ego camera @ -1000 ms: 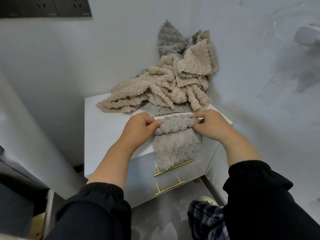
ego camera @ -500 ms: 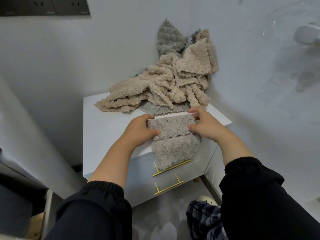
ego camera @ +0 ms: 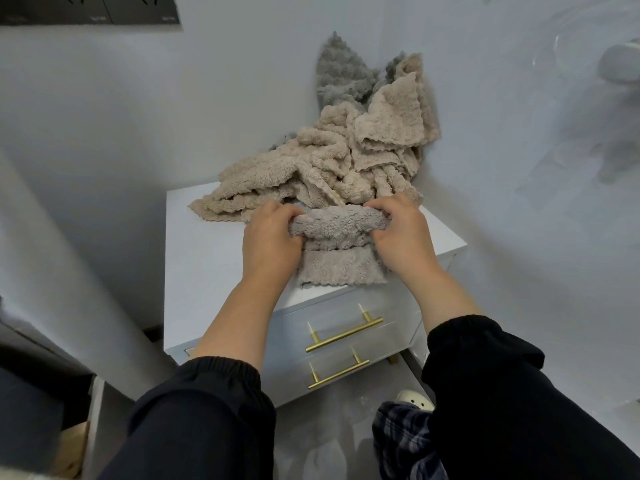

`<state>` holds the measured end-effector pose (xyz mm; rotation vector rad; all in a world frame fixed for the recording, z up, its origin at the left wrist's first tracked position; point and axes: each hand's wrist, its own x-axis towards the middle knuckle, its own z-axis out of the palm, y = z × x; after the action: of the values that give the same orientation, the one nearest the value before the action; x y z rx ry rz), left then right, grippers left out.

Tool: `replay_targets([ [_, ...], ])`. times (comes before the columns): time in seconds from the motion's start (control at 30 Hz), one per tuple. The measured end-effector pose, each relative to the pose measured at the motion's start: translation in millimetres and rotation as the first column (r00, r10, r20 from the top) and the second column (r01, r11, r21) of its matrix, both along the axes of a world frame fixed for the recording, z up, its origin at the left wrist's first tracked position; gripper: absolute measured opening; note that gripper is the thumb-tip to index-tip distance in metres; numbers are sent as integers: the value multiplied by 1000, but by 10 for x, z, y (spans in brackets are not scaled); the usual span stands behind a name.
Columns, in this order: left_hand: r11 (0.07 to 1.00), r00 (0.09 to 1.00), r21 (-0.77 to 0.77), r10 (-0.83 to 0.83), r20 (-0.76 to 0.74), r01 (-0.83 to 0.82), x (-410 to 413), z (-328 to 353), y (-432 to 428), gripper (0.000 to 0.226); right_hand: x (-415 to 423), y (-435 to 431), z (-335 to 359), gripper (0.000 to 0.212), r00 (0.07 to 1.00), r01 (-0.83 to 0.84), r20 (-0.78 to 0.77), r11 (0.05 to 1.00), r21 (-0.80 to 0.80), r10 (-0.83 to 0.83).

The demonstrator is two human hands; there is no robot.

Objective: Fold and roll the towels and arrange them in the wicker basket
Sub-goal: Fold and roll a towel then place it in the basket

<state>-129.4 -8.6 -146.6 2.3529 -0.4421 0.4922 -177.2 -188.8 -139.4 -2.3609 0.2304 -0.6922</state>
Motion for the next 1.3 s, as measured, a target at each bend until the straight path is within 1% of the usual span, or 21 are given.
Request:
replay_targets([
  [0.1, 995, 998, 78, -66, -3, 66, 28, 5, 42, 30, -18, -47, 6, 42, 996, -42, -76, 995, -92, 35],
  [0.2, 978, 982, 94, -180, -66, 185, 29, 55, 118, 31, -58, -131, 48, 41, 982, -106, -172, 986, -125, 84],
  [0.27, 964, 959, 79, -241, -151, 255, 4, 88, 164, 31, -110, -174, 95, 41, 961, -154, -245, 984, -88, 128],
  [0.37, 949, 922, 6, -306, -236, 316, -38, 106, 196, 19, -206, -214, 156, 38, 923, -223, -323, 975, -9, 208],
  [0.4, 948, 915, -20, -312, -255, 317, -51, 116, 195, 18, -230, -215, 162, 32, 919, -236, -323, 972, 12, 228],
  [0.47, 950, 911, -48, -310, -271, 308, -53, 123, 184, 24, -259, -201, 170, 21, 926, -238, -292, 970, 44, 241],
  [0.53, 954, 922, -2, -291, -255, 300, -58, 122, 163, 27, -285, -188, 186, 20, 926, -237, -286, 970, 62, 245],
  [0.6, 949, 926, 67, -281, -253, 307, -76, 116, 140, 27, -303, -173, 205, 19, 911, -246, -320, 966, 85, 260],
  [0.67, 940, 912, 78, -301, -278, 333, -100, 113, 124, 26, -305, -158, 204, 17, 892, -245, -363, 963, 114, 270],
  [0.7, 939, 905, 61, -308, -294, 340, -108, 113, 122, 26, -292, -158, 190, 18, 884, -238, -383, 964, 119, 266],
  [0.77, 946, 890, 17, -299, -344, 325, -128, 123, 127, 28, -263, -169, 153, 29, 871, -222, -428, 970, 100, 243],
  [0.93, 954, 852, 22, -257, -456, 299, -133, 117, 143, 47, -261, -207, 131, 67, 802, -232, -521, 957, 176, 290],
  [1.03, 953, 825, 41, -239, -512, 301, -112, 115, 159, 70, -246, -235, 118, 75, 782, -229, -559, 961, 155, 276],
  [1.1, 952, 820, 47, -236, -522, 304, -109, 108, 152, 78, -232, -248, 106, 75, 770, -213, -577, 962, 168, 272],
  [1.17, 955, 814, 43, -227, -534, 294, -100, 102, 129, 80, -202, -258, 89, 69, 755, -177, -589, 955, 238, 287],
  [1.2, 959, 809, 30, -220, -546, 281, -90, 103, 113, 79, -186, -250, 74, 69, 752, -154, -590, 948, 279, 296],
  [1.27, 967, 807, -12, -219, -549, 254, -98, 115, 63, 68, -172, -249, 39, 79, 769, -87, -560, 918, 387, 309],
  [1.3, 970, 808, -41, -223, -545, 240, -95, 115, 32, 59, -170, -253, 14, 75, 791, -51, -522, 884, 464, 320],
])
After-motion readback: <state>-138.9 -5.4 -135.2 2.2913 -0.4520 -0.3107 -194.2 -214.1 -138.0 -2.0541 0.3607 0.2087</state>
